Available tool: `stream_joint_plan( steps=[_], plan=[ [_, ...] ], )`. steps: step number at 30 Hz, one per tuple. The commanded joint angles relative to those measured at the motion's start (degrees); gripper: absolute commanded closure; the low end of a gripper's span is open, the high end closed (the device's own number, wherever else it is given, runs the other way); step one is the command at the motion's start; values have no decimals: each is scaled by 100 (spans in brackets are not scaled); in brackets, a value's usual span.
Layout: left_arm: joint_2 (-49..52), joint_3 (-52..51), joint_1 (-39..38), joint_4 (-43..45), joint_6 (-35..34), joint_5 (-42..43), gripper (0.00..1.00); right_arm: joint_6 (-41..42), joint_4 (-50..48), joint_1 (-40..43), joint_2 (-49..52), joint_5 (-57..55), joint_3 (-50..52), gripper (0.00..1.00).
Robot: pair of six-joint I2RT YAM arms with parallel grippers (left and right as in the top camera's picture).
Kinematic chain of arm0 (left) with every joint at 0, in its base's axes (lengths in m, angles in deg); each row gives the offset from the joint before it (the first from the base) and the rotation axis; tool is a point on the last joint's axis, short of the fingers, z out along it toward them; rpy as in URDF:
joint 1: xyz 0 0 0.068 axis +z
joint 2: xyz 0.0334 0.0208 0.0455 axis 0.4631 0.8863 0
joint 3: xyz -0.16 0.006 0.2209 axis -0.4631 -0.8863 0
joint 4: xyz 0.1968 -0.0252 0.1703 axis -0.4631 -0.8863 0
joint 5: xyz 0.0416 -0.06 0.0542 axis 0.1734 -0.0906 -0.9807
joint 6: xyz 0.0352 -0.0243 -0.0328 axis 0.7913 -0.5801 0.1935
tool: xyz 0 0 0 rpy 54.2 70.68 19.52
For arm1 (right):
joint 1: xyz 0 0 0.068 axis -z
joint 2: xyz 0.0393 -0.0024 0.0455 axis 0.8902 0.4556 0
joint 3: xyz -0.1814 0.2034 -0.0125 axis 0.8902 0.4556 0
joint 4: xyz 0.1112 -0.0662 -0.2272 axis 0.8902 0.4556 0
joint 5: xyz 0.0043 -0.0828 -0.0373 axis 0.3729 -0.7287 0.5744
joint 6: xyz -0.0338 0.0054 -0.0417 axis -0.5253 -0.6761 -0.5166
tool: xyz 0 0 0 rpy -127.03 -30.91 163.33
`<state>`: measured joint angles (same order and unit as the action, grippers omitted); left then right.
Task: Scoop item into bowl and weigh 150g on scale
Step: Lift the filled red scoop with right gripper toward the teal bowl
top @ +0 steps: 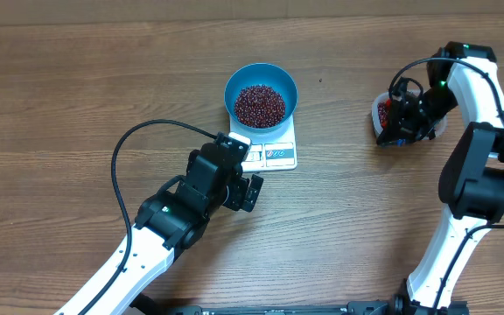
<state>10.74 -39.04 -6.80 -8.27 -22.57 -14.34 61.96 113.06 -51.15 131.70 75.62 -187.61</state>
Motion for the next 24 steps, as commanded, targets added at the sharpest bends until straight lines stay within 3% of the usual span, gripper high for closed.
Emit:
stream_joint_plan(
  steps=[1, 24],
  plan=[
    [35, 31, 35, 0, 68, -70, 0, -247, -24, 184, 37, 426, 7, 96],
    [35, 31, 35, 0, 68, -70, 1, -2243, 717, 1397, 35, 2457, 7, 96]
  ],
)
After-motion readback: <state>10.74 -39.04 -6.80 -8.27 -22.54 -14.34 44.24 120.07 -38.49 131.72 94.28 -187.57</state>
